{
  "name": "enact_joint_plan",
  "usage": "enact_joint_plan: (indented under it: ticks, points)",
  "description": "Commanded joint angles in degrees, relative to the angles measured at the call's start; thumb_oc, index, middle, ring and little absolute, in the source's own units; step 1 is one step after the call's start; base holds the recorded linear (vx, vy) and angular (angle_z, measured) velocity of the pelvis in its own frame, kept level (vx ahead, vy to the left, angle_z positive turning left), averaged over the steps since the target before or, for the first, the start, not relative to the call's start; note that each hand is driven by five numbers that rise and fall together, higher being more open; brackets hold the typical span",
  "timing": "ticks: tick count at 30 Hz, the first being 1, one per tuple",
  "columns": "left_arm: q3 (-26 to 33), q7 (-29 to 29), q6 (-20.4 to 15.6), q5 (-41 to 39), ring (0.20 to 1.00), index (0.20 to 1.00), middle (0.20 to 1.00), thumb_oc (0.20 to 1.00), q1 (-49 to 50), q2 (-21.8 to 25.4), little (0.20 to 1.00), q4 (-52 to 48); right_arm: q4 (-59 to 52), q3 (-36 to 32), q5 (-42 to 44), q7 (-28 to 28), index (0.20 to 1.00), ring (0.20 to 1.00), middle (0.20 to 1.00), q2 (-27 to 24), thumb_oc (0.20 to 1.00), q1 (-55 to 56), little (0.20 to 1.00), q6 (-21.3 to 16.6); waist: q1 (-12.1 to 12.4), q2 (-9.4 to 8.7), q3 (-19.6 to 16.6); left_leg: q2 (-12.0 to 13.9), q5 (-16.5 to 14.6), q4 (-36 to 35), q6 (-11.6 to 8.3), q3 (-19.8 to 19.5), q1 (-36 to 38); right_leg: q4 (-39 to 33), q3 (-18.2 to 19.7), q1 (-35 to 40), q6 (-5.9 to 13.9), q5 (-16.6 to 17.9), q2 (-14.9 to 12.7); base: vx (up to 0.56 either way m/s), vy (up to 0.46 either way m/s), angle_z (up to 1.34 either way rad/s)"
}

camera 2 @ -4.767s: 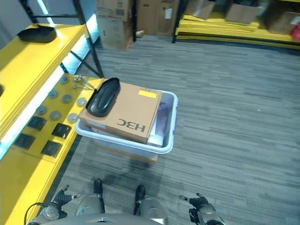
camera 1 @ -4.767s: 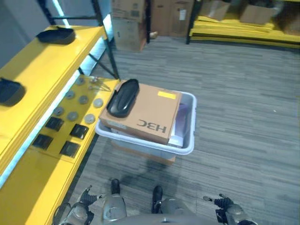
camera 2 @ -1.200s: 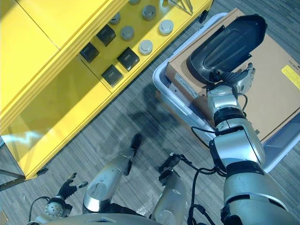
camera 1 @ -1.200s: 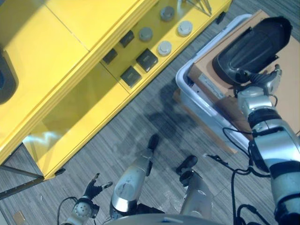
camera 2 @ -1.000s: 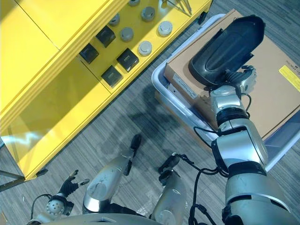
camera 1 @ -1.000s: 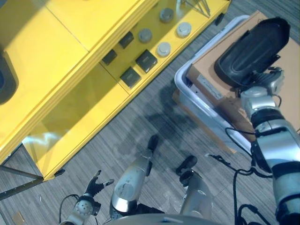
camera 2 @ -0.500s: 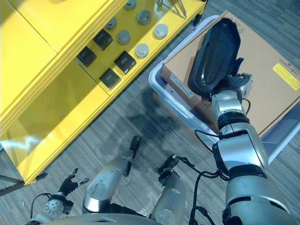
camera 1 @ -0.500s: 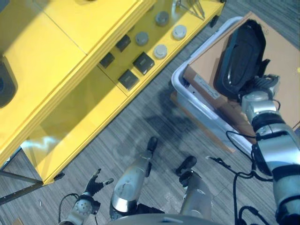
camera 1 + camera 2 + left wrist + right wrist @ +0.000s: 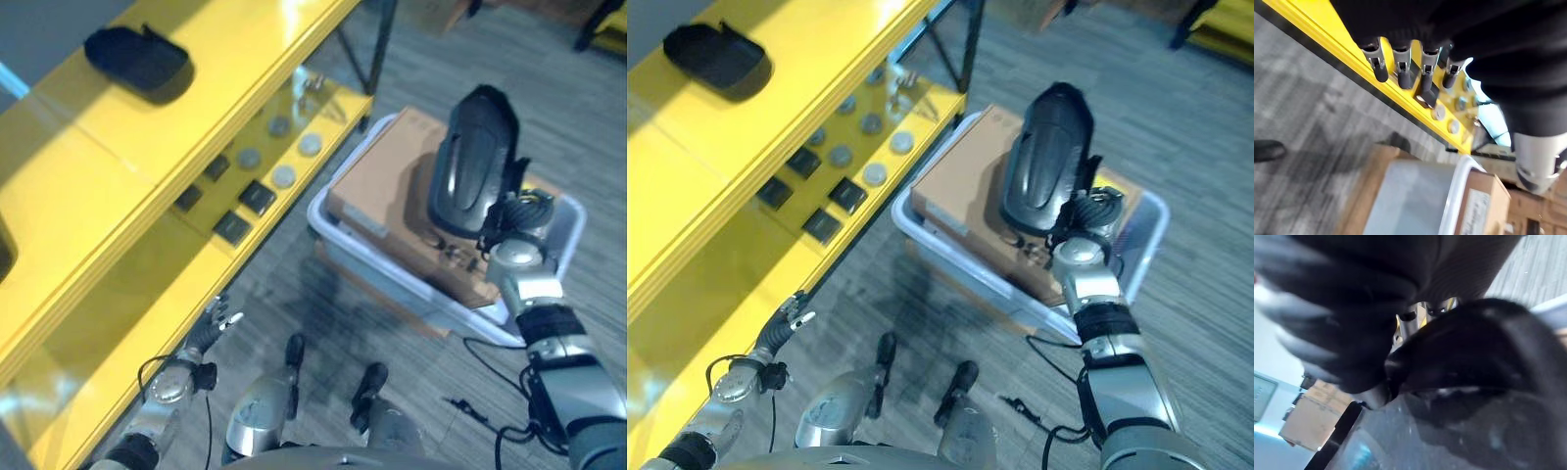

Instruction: Move parts from the plastic box to the shelf.

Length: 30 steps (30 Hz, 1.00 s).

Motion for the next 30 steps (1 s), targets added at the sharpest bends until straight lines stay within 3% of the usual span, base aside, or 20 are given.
enact_joint_plan:
  ticks: [1, 3, 6, 10, 13, 20, 25, 30]
  points:
    - [-1.4, -3.2, 1.8, -0.3, 1.000, 1.000, 1.000, 1.000, -3.3, 0.4, 1.000, -1.3, -3.4, 1.6, -5.2, 1.1, 0.200, 0.200, 0.200, -1.4, 0.200, -3.2, 0.200, -0.6, 0.5, -2.69, -3.6, 3.5, -5.2, 4.0, -2.38, 3.5, -1.6, -1.5, 1.6, 2.4, 6.51, 0.2, -5.4, 0.07, -0.066, -0.26]
    - [-1.6, -3.4, 3.6, -1.1, 1.000, 1.000, 1.000, 1.000, -4.8, 0.0, 1.000, -2.4, -4.5, 1.9, -5.8, 1.4, 0.200, 0.200, 0.200, -0.8, 0.200, -2.9, 0.200, 0.1, 0.0, -2.90, -4.4, 3.9, -5.2, 3.8, -2.48, 3.8, -0.8, -1.8, 1.8, 3.0, 6.44, 0.2, -5.1, 0.08, -0.056, -0.18]
    - [-2.4, -4.1, 13.1, -5.2, 1.000, 1.000, 1.000, 1.000, -11.2, -2.2, 1.000, -6.7, -7.9, 3.6, -8.2, 2.6, 0.200, 0.200, 0.200, 1.8, 0.200, -1.8, 0.200, 2.0, -2.2, -3.32, -6.8, 4.9, -5.3, 3.4, -2.77, 4.9, 2.1, -2.6, 2.9, 5.2, 6.22, -0.1, -4.3, 0.09, -0.059, -0.16]
    - [-3.9, -1.5, 24.6, -13.5, 1.000, 1.000, 1.000, 1.000, -18.9, -6.2, 1.000, -9.6, -7.5, 5.5, -9.3, 3.8, 0.200, 0.200, 0.200, 4.0, 0.200, -2.2, 0.200, 1.1, -4.4, -3.52, -8.9, 5.6, -5.1, 3.1, -2.97, 5.7, 3.8, -3.8, 4.1, 6.5, 6.23, 0.1, -3.7, 0.05, -0.043, -0.26]
    - [-5.6, 2.0, 30.7, -15.4, 1.000, 1.000, 1.000, 1.000, -25.0, -9.5, 1.000, -5.8, -5.9, 7.6, -9.4, 4.8, 0.200, 0.200, 0.200, 5.6, 0.200, -4.3, 0.200, 0.7, -5.9, -3.54, -10.2, 6.0, -5.0, 2.8, -3.16, 6.4, 5.0, -4.4, 4.8, 7.3, 6.26, 0.2, -3.1, 0.03, -0.040, -0.23]
    - [-8.1, 4.8, 35.5, -22.3, 1.000, 1.000, 1.000, 1.000, -30.6, -15.6, 1.000, 0.8, -4.2, 10.6, -8.2, 5.2, 0.200, 0.200, 0.200, 8.7, 0.200, -5.9, 0.200, 1.1, -8.3, -3.69, -12.0, 6.4, -5.0, 2.3, -3.38, 7.4, 6.3, -5.1, 6.0, 7.8, 6.54, 0.1, -2.7, 0.02, -0.026, -0.14]
    - [-10.1, 6.0, 36.3, -22.1, 1.000, 1.000, 1.000, 1.000, -32.2, -17.6, 1.000, 2.2, -2.1, 12.2, -6.5, 5.0, 0.200, 0.200, 0.200, 10.6, 0.200, -6.2, 0.200, 0.8, -9.1, -3.85, -12.6, 6.8, -5.2, 2.6, -3.55, 8.1, 6.8, -5.2, 6.3, 8.1, 6.54, 0.0, -2.5, 0.01, -0.009, -0.03]
    - [-10.1, 5.7, 34.4, -23.9, 1.000, 1.000, 1.000, 1.000, -33.1, -18.6, 1.000, 2.4, -0.6, 13.3, -5.6, 5.7, 0.200, 0.200, 0.200, 12.2, 0.200, -6.0, 0.200, 1.9, -9.4, -3.87, -13.1, 7.0, -5.4, 2.6, -3.69, 8.4, 7.1, -5.4, 6.3, 8.4, 6.56, -0.1, -2.5, 0.03, -0.009, -0.08]
